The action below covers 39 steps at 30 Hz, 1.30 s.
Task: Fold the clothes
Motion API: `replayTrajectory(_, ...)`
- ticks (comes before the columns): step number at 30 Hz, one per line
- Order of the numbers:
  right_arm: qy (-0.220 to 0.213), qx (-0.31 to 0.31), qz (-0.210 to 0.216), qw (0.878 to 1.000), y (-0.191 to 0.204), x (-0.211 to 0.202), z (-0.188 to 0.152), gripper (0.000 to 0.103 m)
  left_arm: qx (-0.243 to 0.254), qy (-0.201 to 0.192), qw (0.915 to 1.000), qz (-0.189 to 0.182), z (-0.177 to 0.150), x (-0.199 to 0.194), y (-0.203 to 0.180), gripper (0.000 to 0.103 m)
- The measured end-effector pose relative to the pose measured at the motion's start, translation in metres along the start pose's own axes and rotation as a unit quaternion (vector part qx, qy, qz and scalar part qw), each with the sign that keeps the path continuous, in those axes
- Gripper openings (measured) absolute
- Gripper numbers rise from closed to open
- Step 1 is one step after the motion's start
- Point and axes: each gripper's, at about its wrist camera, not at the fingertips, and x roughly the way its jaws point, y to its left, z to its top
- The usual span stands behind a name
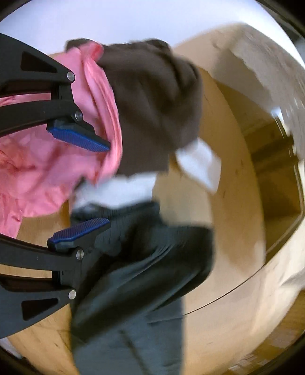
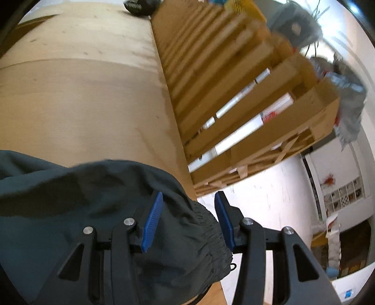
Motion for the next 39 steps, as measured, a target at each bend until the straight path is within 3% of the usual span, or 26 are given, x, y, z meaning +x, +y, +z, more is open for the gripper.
replayTrajectory(7, -0.033, -0.02, 0.028, 0.999, 0.013, -0.042, -0.008, 0.046, 0.026, 0.006, 0.9996, 0.008, 0.02, 0.043, -0.034, 0.057)
replayTrajectory(11, -0.026, -0.064, 0.122, 0.99, 0.053, -0.059, -0.009, 0.047, 0.034, -0.01, 0.9991, 0.024, 0.031, 0.051, -0.04, 0.057)
replayTrajectory(14, -0.005, -0.121, 0.205, 0.971, 0.097, -0.068, -0.007, 0.047, 0.052, -0.02, 0.9975, 0.044, 0.035, 0.048, -0.043, 0.057)
replayTrajectory(16, 0.011, -0.156, 0.261, 0.953, 0.126, -0.073, -0.006, 0.047, 0.052, -0.023, 0.9979, 0.033, 0.036, 0.044, -0.04, 0.057)
replayTrajectory(19, 0.062, -0.159, 0.341, 0.924, 0.17, -0.072, 0.002, 0.047, 0.052, -0.024, 0.9982, 0.02, 0.039, 0.039, -0.036, 0.058)
replayTrajectory(31, 0.111, -0.089, 0.38, 0.914, 0.245, -0.055, 0.029, 0.047, 0.077, -0.021, 0.9968, 0.003, 0.055, 0.052, -0.053, 0.058)
replayTrajectory(32, 0.115, -0.083, 0.383, 0.913, 0.251, -0.053, 0.032, 0.047, 0.082, -0.024, 0.9964, 0.004, 0.056, 0.054, -0.054, 0.056)
replayTrajectory(33, 0.119, -0.077, 0.386, 0.912, 0.257, -0.052, 0.034, 0.047, 0.085, -0.026, 0.996, 0.0, 0.056, 0.054, -0.055, 0.044)
replayTrajectory(34, 0.119, -0.074, 0.387, 0.911, 0.263, -0.051, 0.036, 0.047, 0.087, -0.026, 0.9958, -0.012, 0.056, 0.054, -0.055, 0.018)
replayTrajectory(35, 0.104, -0.082, 0.38, 0.916, 0.265, -0.054, 0.037, 0.039, 0.09, -0.026, 0.9953, -0.025, 0.056, 0.053, -0.056, 0.004)
replayTrajectory(36, 0.089, -0.087, 0.371, 0.92, 0.266, -0.056, 0.038, 0.009, 0.091, -0.03, 0.995, -0.027, 0.055, 0.051, -0.055, 0.0)
replayTrajectory(37, 0.086, -0.084, 0.373, 0.92, 0.265, -0.056, 0.039, 0.0, 0.092, -0.035, 0.9947, -0.028, 0.055, 0.048, -0.054, 0.0)
replayTrajectory(39, 0.081, -0.077, 0.377, 0.919, 0.261, -0.055, 0.041, 0.001, 0.095, -0.043, 0.9941, -0.03, 0.053, 0.043, -0.05, 0.0)
